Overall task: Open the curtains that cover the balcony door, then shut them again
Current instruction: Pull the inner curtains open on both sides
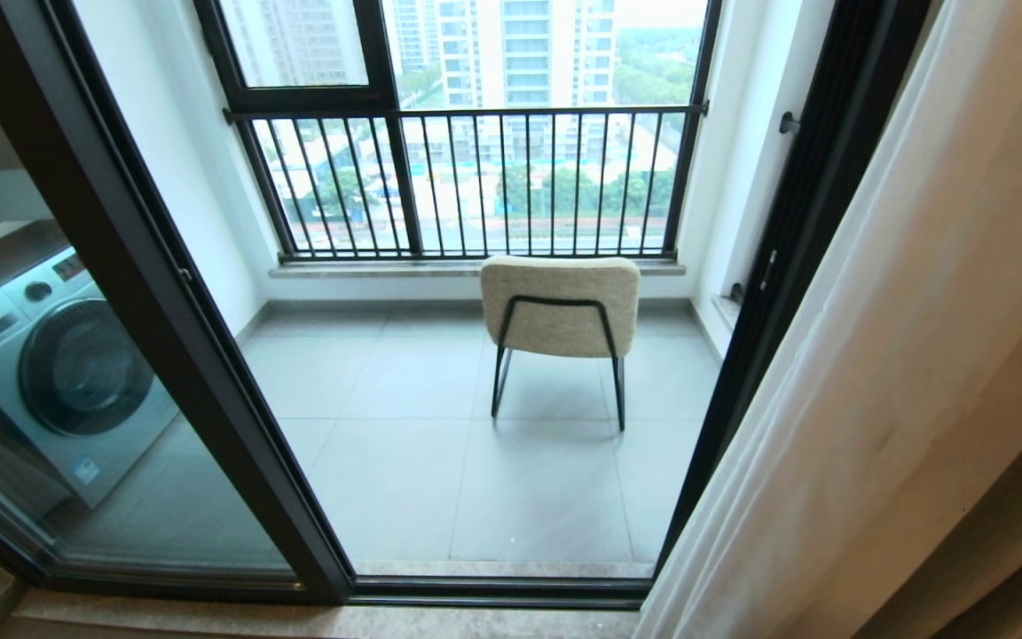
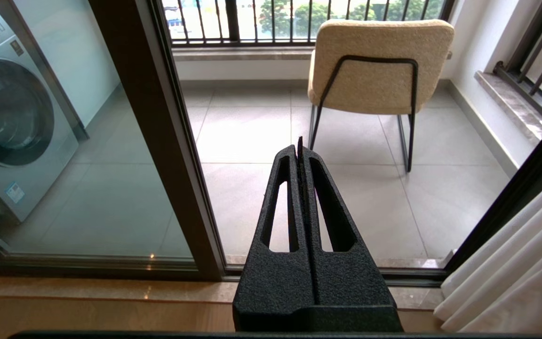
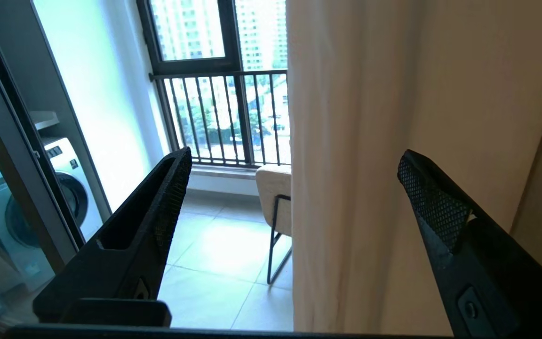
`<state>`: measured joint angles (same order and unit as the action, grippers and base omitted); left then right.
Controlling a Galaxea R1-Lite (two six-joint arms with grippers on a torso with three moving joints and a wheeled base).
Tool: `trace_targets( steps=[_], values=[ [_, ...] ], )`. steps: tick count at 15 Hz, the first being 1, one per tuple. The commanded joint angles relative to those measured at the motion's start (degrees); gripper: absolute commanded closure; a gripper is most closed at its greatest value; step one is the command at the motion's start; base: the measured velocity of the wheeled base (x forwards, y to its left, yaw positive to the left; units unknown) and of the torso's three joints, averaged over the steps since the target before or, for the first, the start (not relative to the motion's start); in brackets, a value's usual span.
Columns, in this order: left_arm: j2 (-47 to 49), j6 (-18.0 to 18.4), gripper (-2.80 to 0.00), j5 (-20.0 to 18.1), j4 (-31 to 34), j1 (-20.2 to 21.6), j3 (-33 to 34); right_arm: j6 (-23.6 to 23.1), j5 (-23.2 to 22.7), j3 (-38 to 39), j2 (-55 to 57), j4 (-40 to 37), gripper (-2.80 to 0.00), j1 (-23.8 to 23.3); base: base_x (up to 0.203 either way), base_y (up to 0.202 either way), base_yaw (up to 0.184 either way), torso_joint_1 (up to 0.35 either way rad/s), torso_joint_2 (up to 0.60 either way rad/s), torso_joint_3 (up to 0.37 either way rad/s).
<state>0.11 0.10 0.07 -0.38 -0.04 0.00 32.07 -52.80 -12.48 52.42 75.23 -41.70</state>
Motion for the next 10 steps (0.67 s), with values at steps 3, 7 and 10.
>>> trace_targets(
  steps=[3, 7, 10],
  values=[
    [-0.02, -0.01, 0.00, 0.01, -0.05, -0.02, 0.00, 0.18, 0.38, 2.40, -14.91, -5.72, -2.80, -0.55, 0.000, 0.000, 0.000, 0.000, 0.00, 0.000],
    [-0.02, -0.01, 0.00, 0.01, -0.04, 0.03, 0.00, 0.25, 0.94, 2.08, -23.83, -13.54, 0.00, 0.49, 0.000, 0.000, 0.000, 0.000, 0.00, 0.000],
    [-0.02, -0.01, 0.00, 0.01, 0.00, -0.04, 0.00, 0.27, 1.33, 1.85, -28.41, -16.81, 0.00, 3.09, 0.000, 0.000, 0.000, 0.000, 0.00, 0.000]
  ],
)
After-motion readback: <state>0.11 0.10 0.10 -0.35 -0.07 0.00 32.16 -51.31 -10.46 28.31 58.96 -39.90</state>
